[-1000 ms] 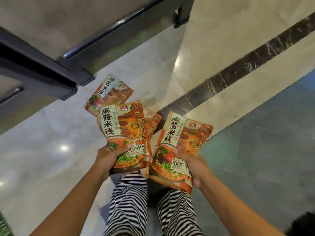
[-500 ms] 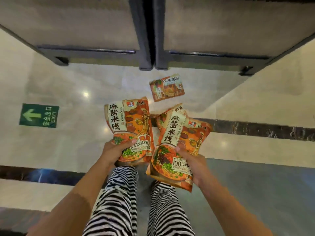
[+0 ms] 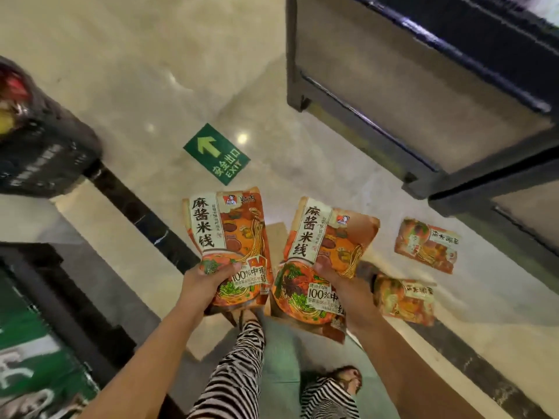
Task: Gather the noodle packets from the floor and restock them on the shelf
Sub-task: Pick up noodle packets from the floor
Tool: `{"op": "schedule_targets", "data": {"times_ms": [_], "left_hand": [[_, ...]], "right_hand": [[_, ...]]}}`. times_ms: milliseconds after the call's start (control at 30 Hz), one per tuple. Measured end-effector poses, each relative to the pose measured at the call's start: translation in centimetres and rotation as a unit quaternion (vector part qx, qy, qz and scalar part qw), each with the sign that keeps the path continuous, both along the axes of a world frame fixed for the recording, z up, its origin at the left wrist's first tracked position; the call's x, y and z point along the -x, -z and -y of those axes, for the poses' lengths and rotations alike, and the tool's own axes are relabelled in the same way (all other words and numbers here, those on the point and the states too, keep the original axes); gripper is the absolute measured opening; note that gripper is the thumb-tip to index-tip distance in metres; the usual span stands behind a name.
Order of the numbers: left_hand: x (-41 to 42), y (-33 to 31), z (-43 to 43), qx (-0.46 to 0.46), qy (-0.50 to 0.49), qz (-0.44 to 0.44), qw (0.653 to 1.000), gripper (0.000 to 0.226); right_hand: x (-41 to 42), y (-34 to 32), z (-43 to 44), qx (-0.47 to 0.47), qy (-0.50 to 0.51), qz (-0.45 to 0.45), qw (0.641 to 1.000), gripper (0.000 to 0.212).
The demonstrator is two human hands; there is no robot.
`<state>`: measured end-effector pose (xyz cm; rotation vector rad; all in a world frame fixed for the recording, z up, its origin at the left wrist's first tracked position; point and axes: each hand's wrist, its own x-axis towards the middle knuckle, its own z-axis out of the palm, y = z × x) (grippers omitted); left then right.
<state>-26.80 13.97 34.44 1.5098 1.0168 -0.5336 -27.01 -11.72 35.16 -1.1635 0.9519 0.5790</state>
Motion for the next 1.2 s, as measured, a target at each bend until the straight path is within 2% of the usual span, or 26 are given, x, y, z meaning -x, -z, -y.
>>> {"op": "schedule_targets", "data": {"times_ms": [100,233,500,700,767,867,900,1033,1200], "left_hand": [[-2.5,-0.1,-7.7,-0.016,-0.049,0.013,0.999,0.031],[-5.0,-0.7,-17.3,-0.046,-0.094,0.032,0.994,0.023],[-7.4,-3.4,-33.7,-0.160,-0.204,0.016,0.966,0.031],[-9.9,-5.1,-42.8,-0.205,-0.295,-0.008,0.933,0.030],[-11.1,-5.6,-45.9,-0.220,-0.321,-0.037,0.920,0.040],[-12.7,-5.9,-50.8,-0.228,-0.364,-0.072,0.900,0.075],[-12.8,-5.3,-52.6,-0.228,-0.380,-0.076,0.893,0.078],[-15.7,-7.4,-58.3,-0.263,-0.390,-0.098,0.877,0.047],[-17.6,-6.4,-67.3,-0.316,-0.352,-0.112,0.874,0.046]], "right_hand": [[-4.8,-0.1,-8.2,0.014,-0.060,-0.015,0.998,0.036],[-10.1,-0.7,-18.5,0.020,-0.135,0.007,0.991,0.029],[-18.7,-1.9,-35.1,0.024,-0.254,0.032,0.966,0.034],[-25.7,-2.6,-45.0,0.012,-0.309,0.040,0.950,0.023],[-28.5,-2.6,-48.4,0.012,-0.325,0.034,0.945,0.026],[-32.8,-2.4,-53.4,0.029,-0.362,0.024,0.932,0.030],[-34.2,-2.3,-55.1,0.041,-0.375,0.029,0.926,0.030],[-38.8,-2.2,-61.6,0.080,-0.404,0.045,0.910,0.039],[-42.3,-2.0,-69.2,0.106,-0.413,0.036,0.904,0.040]]}}
